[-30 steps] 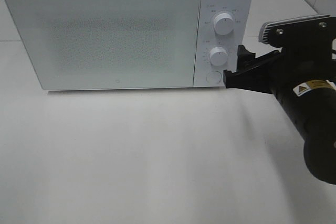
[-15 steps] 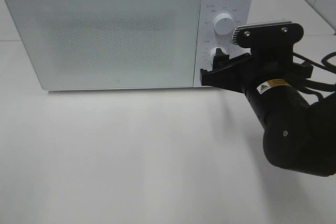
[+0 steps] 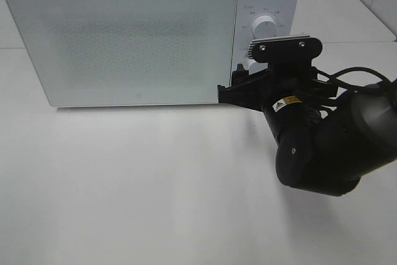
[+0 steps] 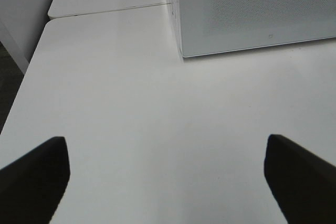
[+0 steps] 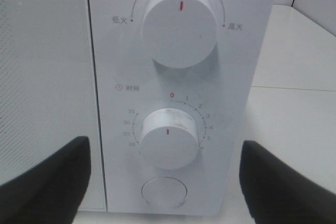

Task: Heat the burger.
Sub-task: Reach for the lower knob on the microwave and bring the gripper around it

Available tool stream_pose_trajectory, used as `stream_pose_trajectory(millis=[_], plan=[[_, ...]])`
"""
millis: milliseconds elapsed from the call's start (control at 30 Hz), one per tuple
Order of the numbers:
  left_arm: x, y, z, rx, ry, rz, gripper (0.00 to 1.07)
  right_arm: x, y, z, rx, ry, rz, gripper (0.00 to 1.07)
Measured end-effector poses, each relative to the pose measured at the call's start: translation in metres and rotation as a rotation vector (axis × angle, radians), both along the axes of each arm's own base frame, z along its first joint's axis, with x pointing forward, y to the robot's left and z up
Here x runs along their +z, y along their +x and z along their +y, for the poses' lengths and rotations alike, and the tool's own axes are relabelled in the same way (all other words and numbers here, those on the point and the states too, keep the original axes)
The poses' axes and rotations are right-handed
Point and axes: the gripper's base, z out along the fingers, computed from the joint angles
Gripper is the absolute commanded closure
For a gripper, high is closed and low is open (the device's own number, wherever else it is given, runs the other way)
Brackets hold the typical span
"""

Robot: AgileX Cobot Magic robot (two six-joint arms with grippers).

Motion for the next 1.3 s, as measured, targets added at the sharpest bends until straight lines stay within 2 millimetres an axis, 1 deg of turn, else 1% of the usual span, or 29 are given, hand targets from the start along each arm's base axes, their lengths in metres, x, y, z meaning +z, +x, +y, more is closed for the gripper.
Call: stream_pose_trajectory(millis=[33,100,300,333,400,433,467,567,633,900,1000,1033,1300], plan=[[0.0,0.0,0.0,0.0,0.0,0.0,0.14,0.0,0.0,0.0,0.0,0.0,0.0,0.32],[0.0,0.0,0.0,0.0,0.0,0.0,0.14,-0.004,0.007,0.002,-0.011,0.003,-0.001,0.32],[0.0,0.0,0.0,0.0,0.0,0.0,0.14,-0.01,0.015,0.008,-0.012,0.003,-0.003,0.32],[0.0,0.0,0.0,0.0,0.0,0.0,0.14,-0.014,0.02,0.008,-0.018,0.0,0.001,0.32],[0.0,0.0,0.0,0.0,0.0,0.0,0.14,-0.016,0.022,0.008,-0.022,-0.002,0.004,0.32],[0.0,0.0,0.0,0.0,0.0,0.0,0.14,-0.02,0.027,0.008,-0.028,-0.004,0.012,0.32],[0.0,0.0,0.0,0.0,0.0,0.0,0.14,-0.021,0.032,0.006,-0.034,-0.002,0.01,0.32],[0.0,0.0,0.0,0.0,0.0,0.0,0.14,-0.021,0.034,0.004,-0.038,-0.001,0.01,0.32],[0.0,0.0,0.0,0.001,0.001,0.0,0.14,-0.02,0.038,0.0,-0.051,0.004,0.005,0.32],[0.0,0.0,0.0,0.001,0.001,0.0,0.14,-0.021,0.042,-0.005,-0.064,0.001,0.01,0.32],[0.0,0.0,0.0,0.002,0.002,0.0,0.14,-0.025,0.044,-0.002,-0.061,-0.003,0.017,0.32],[0.0,0.0,0.0,0.002,0.002,0.0,0.14,-0.031,0.045,0.002,-0.037,-0.014,0.034,0.32],[0.0,0.0,0.0,0.002,0.002,0.0,0.14,-0.034,0.046,0.006,-0.018,-0.016,0.047,0.32]])
